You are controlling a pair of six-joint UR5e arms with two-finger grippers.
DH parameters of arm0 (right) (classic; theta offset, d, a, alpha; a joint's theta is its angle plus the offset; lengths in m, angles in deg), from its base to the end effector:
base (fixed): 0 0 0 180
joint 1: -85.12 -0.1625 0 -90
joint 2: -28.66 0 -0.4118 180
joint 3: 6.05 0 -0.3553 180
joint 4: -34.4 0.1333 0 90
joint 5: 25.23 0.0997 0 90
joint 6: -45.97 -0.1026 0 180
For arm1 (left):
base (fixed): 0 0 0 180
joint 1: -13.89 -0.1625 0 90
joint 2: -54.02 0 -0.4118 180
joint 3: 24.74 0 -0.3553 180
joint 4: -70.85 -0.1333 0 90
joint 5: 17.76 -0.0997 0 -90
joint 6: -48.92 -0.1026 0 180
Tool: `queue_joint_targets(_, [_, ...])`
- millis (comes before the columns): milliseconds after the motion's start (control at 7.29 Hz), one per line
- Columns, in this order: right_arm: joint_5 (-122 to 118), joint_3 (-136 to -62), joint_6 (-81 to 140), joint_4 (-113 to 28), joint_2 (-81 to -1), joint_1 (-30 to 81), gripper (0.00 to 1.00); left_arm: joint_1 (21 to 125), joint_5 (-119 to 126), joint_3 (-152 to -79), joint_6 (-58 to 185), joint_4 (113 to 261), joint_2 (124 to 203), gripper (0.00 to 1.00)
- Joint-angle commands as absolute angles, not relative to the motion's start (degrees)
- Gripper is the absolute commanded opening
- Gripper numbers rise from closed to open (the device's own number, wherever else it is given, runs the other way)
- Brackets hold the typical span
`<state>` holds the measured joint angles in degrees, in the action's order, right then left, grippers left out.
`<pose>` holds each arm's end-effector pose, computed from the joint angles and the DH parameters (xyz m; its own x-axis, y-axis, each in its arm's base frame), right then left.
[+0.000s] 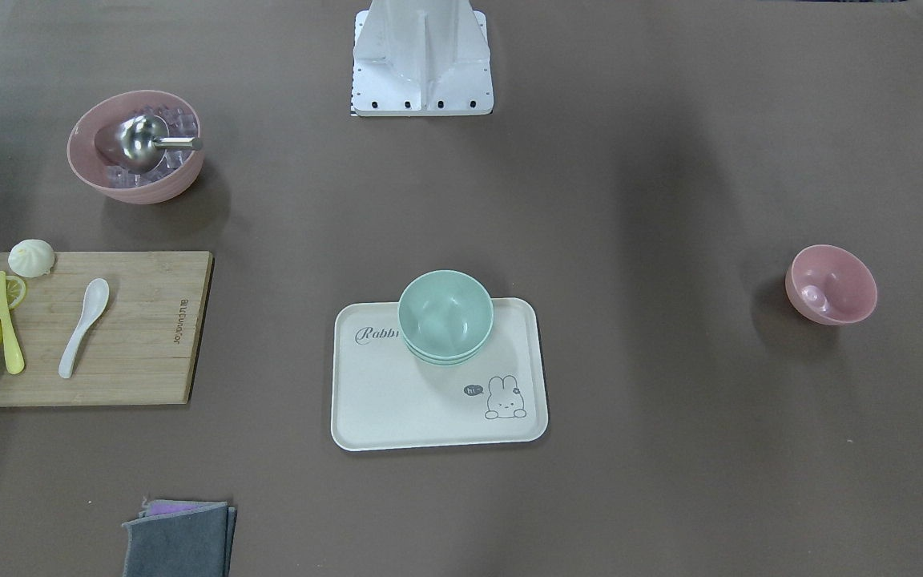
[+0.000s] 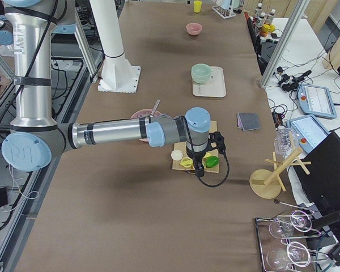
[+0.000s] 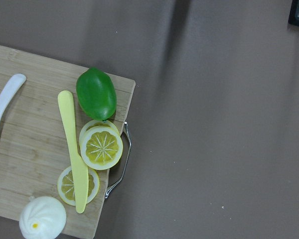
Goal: Stack pink bowl on green and place spoon
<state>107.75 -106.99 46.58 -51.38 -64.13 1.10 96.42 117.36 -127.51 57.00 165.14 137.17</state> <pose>0.0166 -0.4493 0.5754 0.7113 -0.2318 0.6636 0.1093 0.9691 0.2213 -0.0061 -0.4196 0.5883 0.6945 0.0770 -0.7154 -0.0306 0.9965 0.0775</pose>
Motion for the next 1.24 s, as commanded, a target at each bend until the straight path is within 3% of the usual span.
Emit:
queue_joint_targets(0, [108.0,-106.9,46.5,-51.4,-64.2,1.1,1.00,96.4,117.6,-127.9,57.0,165.9,136.9,0.98])
queue_joint_targets(1098, [109.9,-106.8,45.7,-51.4,-64.7,1.1,1.00,96.4,120.1,-128.3,57.4,165.9,137.3,0.98])
